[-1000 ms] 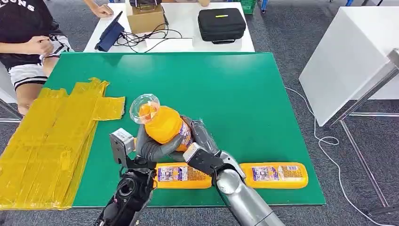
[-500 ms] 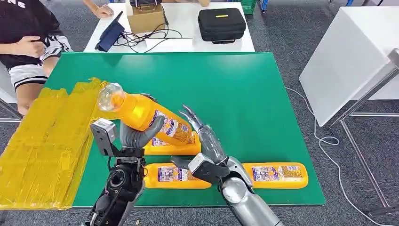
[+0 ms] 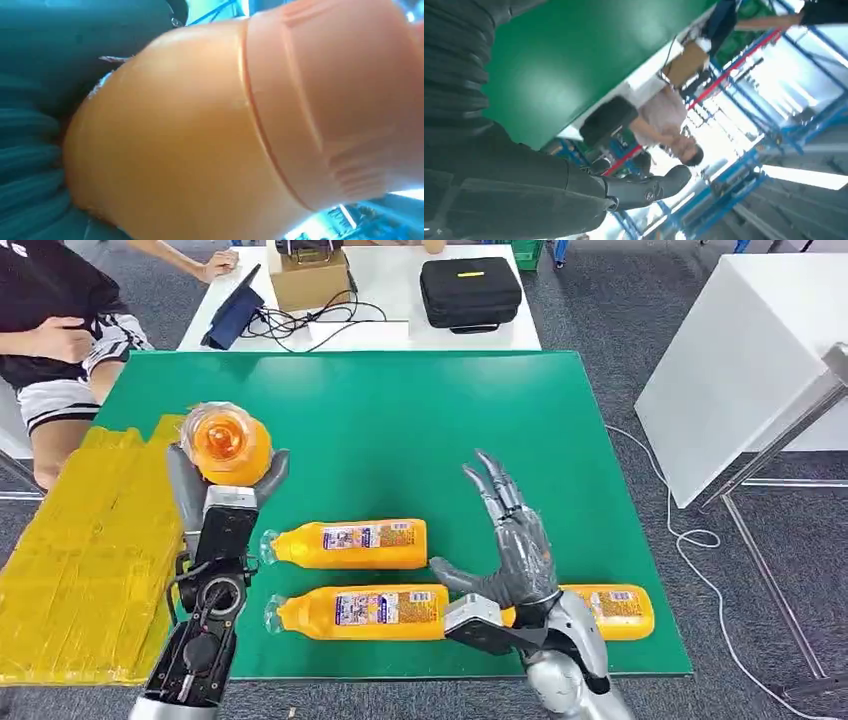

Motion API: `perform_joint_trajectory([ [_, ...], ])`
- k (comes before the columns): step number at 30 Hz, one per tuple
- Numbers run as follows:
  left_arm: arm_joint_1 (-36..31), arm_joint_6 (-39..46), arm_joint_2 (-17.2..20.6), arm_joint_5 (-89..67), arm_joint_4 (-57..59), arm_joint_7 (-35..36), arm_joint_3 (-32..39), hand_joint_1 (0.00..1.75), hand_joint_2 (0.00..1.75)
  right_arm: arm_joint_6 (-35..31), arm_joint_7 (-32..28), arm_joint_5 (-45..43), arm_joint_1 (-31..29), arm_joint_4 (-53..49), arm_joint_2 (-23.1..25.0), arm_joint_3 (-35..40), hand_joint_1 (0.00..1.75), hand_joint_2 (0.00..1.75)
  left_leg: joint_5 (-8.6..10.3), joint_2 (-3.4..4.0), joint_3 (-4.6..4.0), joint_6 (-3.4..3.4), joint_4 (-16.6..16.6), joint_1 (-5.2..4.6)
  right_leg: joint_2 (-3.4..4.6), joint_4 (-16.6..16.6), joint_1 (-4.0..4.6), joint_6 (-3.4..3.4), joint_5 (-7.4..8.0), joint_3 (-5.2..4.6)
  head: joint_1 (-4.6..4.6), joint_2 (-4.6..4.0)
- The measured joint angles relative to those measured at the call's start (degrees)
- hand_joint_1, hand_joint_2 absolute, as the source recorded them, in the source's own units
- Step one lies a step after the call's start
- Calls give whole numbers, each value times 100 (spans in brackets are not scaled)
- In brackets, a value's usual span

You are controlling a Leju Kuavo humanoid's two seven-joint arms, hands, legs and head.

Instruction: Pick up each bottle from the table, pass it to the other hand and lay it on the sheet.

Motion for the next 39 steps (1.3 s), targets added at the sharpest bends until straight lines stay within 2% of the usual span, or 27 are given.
perform_joint_trajectory([
  [1,-13,17,2,-2,2,22,13,175,175,7,4,11,26,-69,-15,-30,0,175,0,2,1,0,0,0,1,0,0,0,0,-1,-2,0],
  [3,-50,85,15,-439,18,126,22,175,175,-11,20,81,61,-155,-35,-81,0,175,1,0,2,0,0,0,-1,0,0,0,0,-1,-2,0],
  [7,-463,-116,244,-2822,499,824,2,175,175,298,151,-36,192,-452,-153,-275,0,175,3,-11,1,-1,0,0,-15,0,0,0,0,3,0,0],
  [12,-936,-70,573,-3590,1312,907,2,175,175,835,-182,-790,471,-634,-341,-627,0,175,2,0,2,-1,0,0,0,1,0,-1,1,-1,-2,0],
  [17,-1482,-90,1054,-5361,2452,1253,-101,175,175,1268,-719,-1526,594,-642,-444,-942,0,175,3,-1,1,-2,0,1,-1,1,3,-1,1,-3,-2,0],
  [20,-2144,-254,1329,-5571,3518,1373,-313,175,175,1403,-741,-1578,594,-640,-463,-1110,0,175,4,1,1,-4,0,2,1,2,4,-3,2,-3,-2,0],
  [24,-2635,-333,1537,-5611,4357,1377,-431,175,175,1443,-741,-1582,597,-640,-470,-1220,0,175,6,6,2,-5,0,3,7,4,5,-3,3,-2,-2,0],
  [29,-2904,-678,1712,-5615,5084,1598,-538,175,175,1458,-741,-1532,619,-640,-465,-1233,0,175,4,4,-1,-5,0,5,7,5,4,-2,2,-3,2,0],
  [36,-3182,-1563,2070,-5591,5921,2560,-739,175,175,1464,-748,-1320,738,-640,-463,-1230,0,175,3,11,-2,-7,0,5,9,4,5,-4,0,-6,2,0],
  [39,-3243,-1981,2168,-5490,6168,2712,-715,175,175,1464,-748,-1274,760,-633,-444,-1230,0,175,3,12,-2,-7,-1,8,10,5,5,-4,0,-5,2,0],
])
